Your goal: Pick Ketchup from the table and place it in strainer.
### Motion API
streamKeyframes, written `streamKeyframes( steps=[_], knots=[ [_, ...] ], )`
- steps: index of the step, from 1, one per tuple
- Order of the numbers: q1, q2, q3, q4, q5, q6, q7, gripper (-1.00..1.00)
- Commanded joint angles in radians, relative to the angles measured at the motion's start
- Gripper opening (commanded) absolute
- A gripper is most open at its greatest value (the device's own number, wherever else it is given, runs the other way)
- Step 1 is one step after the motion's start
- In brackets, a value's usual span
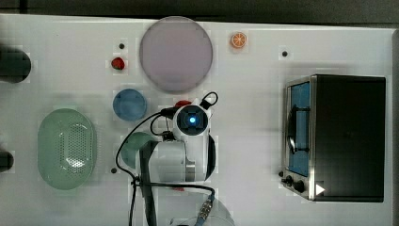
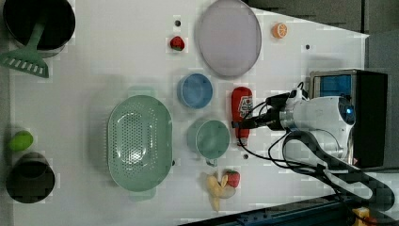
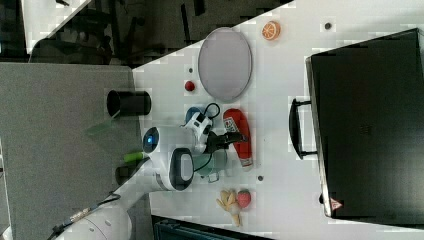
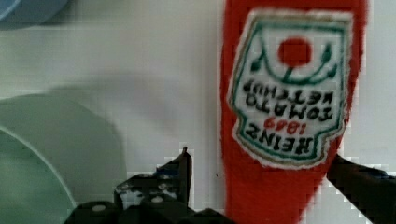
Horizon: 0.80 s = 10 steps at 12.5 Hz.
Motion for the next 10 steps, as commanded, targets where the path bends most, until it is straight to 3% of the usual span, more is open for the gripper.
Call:
streamKeyframes(
  steps=[1, 2, 3, 7, 10],
  knots=[
    [-0.004, -0.016, -0.014, 0.000, 0.000, 0.077, -0.040, 0.43],
    [-0.003, -0.018, -0.013, -0.007, 0.000, 0.087, -0.040, 0.20],
    [-0.003, -0.022, -0.011, -0.007, 0.000, 0.086, -0.040, 0.09],
    [-0.004, -0.121, -0.017, -0.001, 0.000, 0.062, -0.040, 0.09],
    [-0.003, -0.274, -0.015, 0.007, 0.000, -0.093, -0.040, 0.09]
  ],
)
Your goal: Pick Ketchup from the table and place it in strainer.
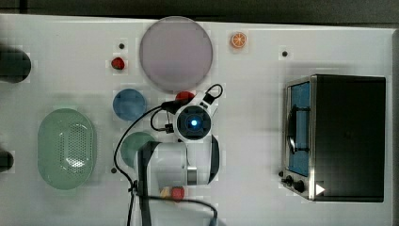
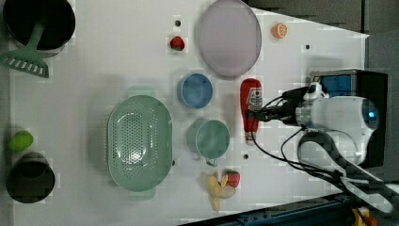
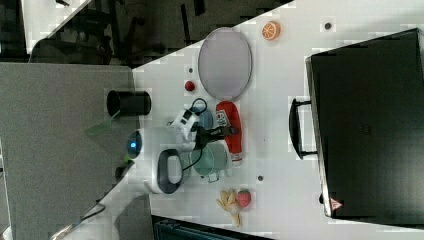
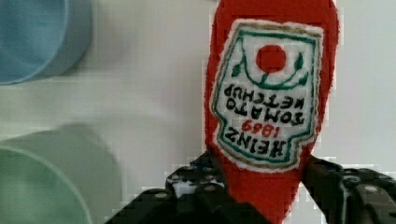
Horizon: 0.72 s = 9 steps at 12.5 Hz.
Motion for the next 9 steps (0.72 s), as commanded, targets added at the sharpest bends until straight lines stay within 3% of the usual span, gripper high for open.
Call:
streamKeyframes(
  steps=[1, 5, 9],
  knots=[
    [-0.004, -0.185, 0.005, 0.027, 0.008, -0.143, -0.038, 0.09],
    [-0.001, -0.334, 0.040, 0.088, 0.011, -0.385, -0.032, 0.09],
    [0.023, -0.378, 0.125, 0.122, 0.025, -0.459, 0.128, 0.09]
  ],
)
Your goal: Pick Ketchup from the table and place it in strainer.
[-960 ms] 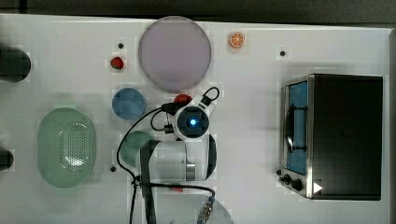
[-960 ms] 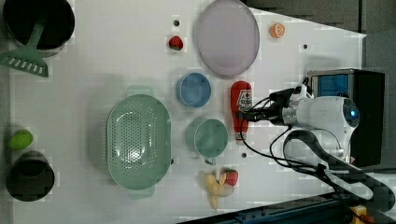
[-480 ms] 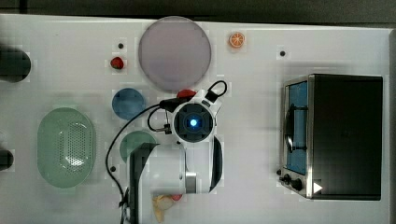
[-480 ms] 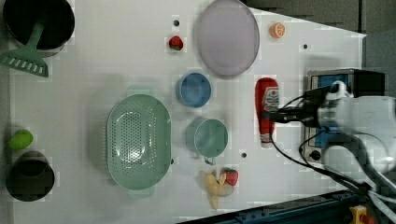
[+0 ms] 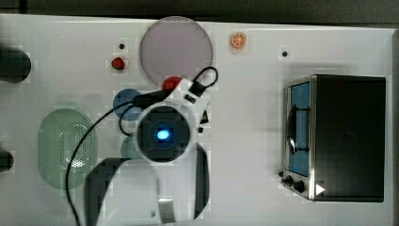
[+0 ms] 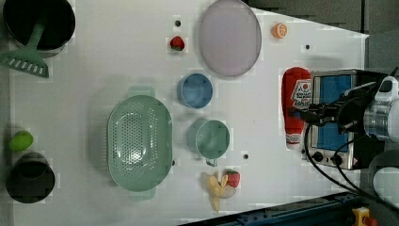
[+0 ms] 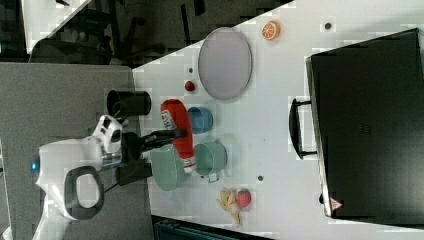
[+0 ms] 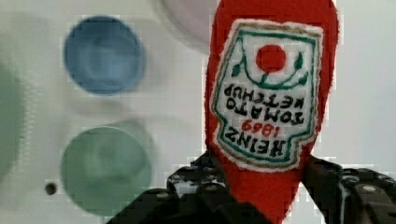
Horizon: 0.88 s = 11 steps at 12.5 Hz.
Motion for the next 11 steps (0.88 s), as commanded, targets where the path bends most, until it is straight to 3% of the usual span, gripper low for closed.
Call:
streamKeyframes(
  steps=[1, 5, 11],
  knots=[
    [0.045, 0.012, 0.080, 0.007, 0.010, -0.042, 0.174, 0.09],
    [0.069, 0.041, 0.234, 0.010, 0.037, -0.019, 0.479, 0.09],
    [0.077, 0.194, 0.419, 0.023, 0.037, 0.214, 0.769, 0.09]
  ],
)
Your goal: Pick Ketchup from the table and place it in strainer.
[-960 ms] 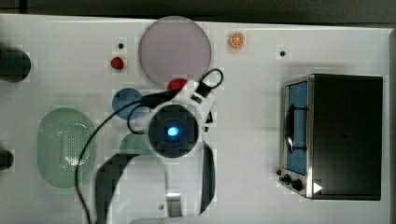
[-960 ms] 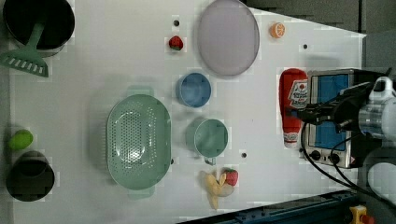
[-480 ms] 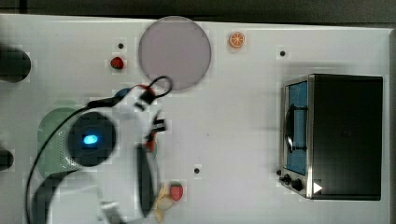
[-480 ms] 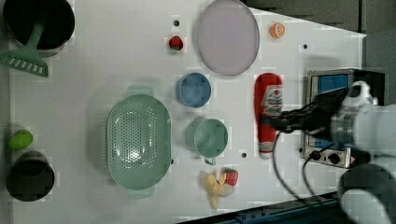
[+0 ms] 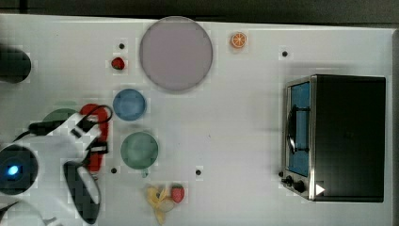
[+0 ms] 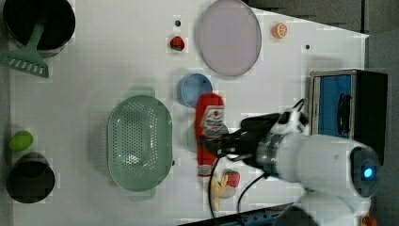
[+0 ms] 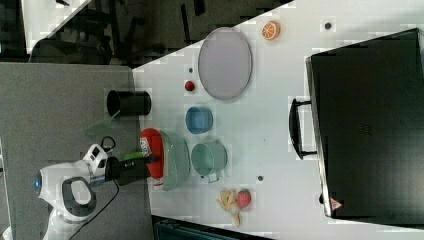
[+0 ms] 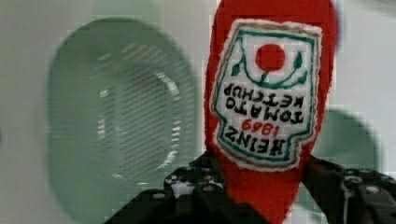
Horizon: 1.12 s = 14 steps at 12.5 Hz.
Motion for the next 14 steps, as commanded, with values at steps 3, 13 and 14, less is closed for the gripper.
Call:
streamKeyframes(
  steps=[3, 13, 14],
  knots=[
    [0.011, 0.154, 0.063, 0.020, 0.001, 0.209, 0.287, 0.09],
    [0.048, 0.371, 0.054, 0.022, -0.026, 0.448, 0.349, 1.00],
    [0.042, 0.347, 0.049, 0.022, -0.024, 0.439, 0.350, 1.00]
  ],
)
